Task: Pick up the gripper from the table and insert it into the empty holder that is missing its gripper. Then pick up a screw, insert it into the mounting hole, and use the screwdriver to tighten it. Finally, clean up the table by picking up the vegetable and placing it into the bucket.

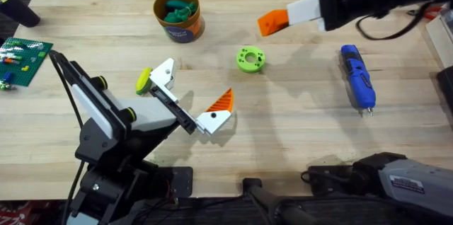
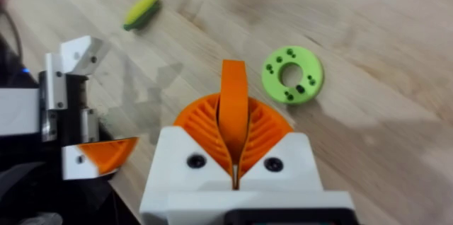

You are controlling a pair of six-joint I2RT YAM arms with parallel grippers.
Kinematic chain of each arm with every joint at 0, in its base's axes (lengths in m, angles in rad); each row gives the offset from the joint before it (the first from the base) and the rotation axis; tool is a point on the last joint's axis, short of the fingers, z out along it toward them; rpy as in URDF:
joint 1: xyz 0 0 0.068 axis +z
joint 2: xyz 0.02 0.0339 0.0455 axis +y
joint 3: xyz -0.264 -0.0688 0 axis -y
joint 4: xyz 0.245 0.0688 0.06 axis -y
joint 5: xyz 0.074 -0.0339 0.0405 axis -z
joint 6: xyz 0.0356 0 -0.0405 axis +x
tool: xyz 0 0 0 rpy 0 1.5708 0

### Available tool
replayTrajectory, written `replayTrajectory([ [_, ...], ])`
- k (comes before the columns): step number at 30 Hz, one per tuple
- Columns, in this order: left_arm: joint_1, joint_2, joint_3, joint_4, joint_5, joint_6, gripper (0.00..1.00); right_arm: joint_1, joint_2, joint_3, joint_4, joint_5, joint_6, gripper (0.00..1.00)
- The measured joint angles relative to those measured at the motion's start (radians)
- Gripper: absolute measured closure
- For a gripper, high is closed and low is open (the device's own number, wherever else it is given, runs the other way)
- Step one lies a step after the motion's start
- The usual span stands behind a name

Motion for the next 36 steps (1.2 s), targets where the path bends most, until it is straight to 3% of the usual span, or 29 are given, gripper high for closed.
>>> replayTrajectory([
  [6,-0.001,0.003,0.004,-0.003,0.0,0.0,0.014,-0.045,0.002,-0.01,0.041,-0.016,0.025,0.978],
  [15,0.0,0.002,0.004,-0.003,0.0,0.0,0.015,-0.061,-0.006,-0.01,0.013,-0.096,0.193,0.978],
  [21,0.0,0.002,0.004,-0.003,0.003,0.0,0.014,-0.061,0.022,-0.01,0.054,-0.303,0.187,0.978],
  [29,0.0,0.002,0.004,-0.003,0.069,0.0,0.014,-0.061,0.198,-0.009,0.054,-0.615,0.127,0.977],
  [36,0.0,0.003,0.004,-0.004,0.143,0.0,0.014,-0.055,0.333,-0.009,0.051,-0.818,0.056,0.978],
])
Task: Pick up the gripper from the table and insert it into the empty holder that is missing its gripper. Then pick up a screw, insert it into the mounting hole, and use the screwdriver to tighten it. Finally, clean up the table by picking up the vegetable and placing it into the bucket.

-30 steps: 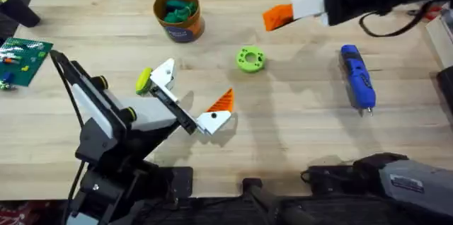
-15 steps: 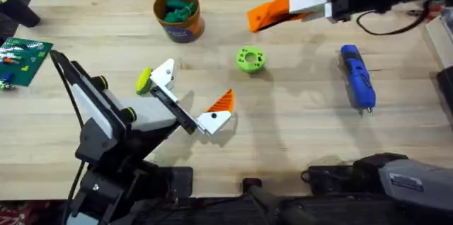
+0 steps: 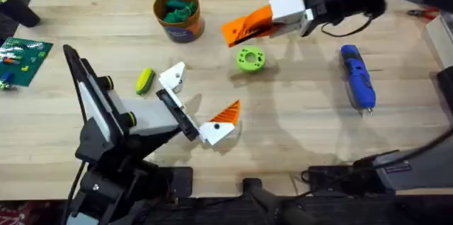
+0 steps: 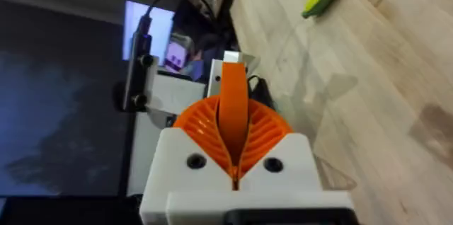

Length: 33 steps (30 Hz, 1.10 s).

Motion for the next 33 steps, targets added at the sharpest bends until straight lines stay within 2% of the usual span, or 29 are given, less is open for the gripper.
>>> replayTrajectory([
  [7,0.0,0.0,0.0,-0.002,0.058,0.008,0.015,0.082,0.099,0.0,-0.017,-0.082,-0.05,0.978],
  [13,0.0,0.0,0.0,-0.003,0.078,0.011,0.014,0.16,0.115,0.0,-0.059,-0.113,-0.098,0.978],
  [23,0.0,0.0,0.0,-0.003,0.087,0.011,0.013,0.164,0.123,0.0,-0.071,-0.117,-0.184,0.978],
  [33,0.0,0.0,0.0,-0.004,0.09,0.011,0.013,0.164,0.237,0.0,-0.049,-0.141,-0.228,0.978],
])
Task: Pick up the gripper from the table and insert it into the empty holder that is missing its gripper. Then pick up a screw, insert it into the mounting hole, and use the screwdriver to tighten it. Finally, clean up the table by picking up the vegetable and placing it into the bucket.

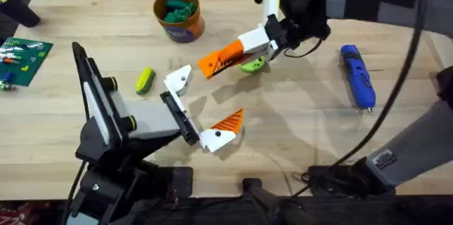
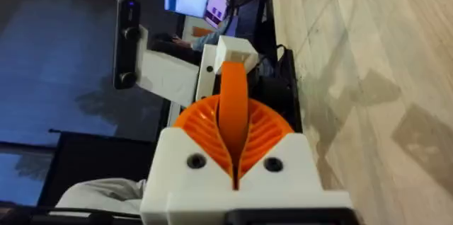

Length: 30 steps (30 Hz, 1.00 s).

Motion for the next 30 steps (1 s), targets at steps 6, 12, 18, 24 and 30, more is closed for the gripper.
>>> replayTrajectory([
  [6,0.0,0.0,0.0,0.0,0.0,0.0,0.015,0.0,0.038,0.0,0.051,-0.06,-0.003,0.978],
  [12,0.0,0.0,0.0,0.0,0.0,0.0,0.015,0.003,0.075,0.0,0.055,-0.06,-0.003,0.978],
  [18,0.0,0.0,0.0,0.0,0.0,0.0,0.014,0.008,0.096,0.0,0.053,-0.06,-0.003,0.977],
  [24,0.0,0.0,0.0,0.0,0.0,0.0,0.014,0.027,0.096,0.0,0.054,-0.06,-0.001,0.977],
  [30,0.002,0.0,0.0,0.0,-0.005,0.0,0.015,0.051,0.096,0.0,0.095,-0.061,0.008,0.978],
])
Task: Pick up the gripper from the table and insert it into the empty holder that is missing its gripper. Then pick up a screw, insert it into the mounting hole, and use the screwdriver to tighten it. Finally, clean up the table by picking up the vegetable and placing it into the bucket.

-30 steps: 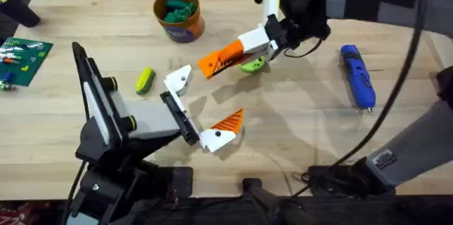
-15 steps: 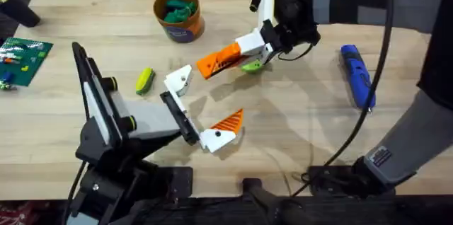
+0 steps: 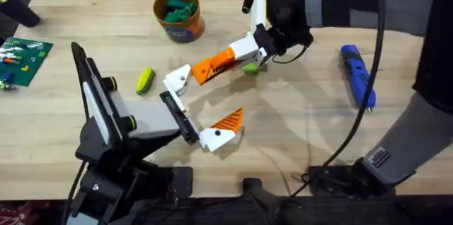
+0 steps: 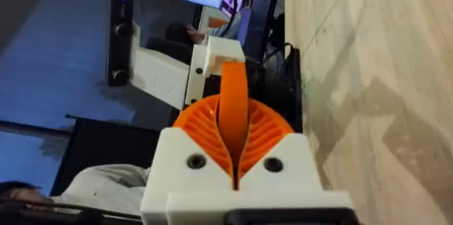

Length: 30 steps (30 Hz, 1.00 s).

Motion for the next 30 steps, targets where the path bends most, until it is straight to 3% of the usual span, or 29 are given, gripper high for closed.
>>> replayTrajectory([
  [21,0.0,0.0,0.0,0.0,0.0,0.0,0.014,0.0,0.0,0.0,-0.004,0.0,0.054,0.978],
  [30,0.003,0.0,0.0,0.001,-0.025,0.011,0.014,0.016,-0.005,0.031,-0.005,0.005,0.151,0.977],
])
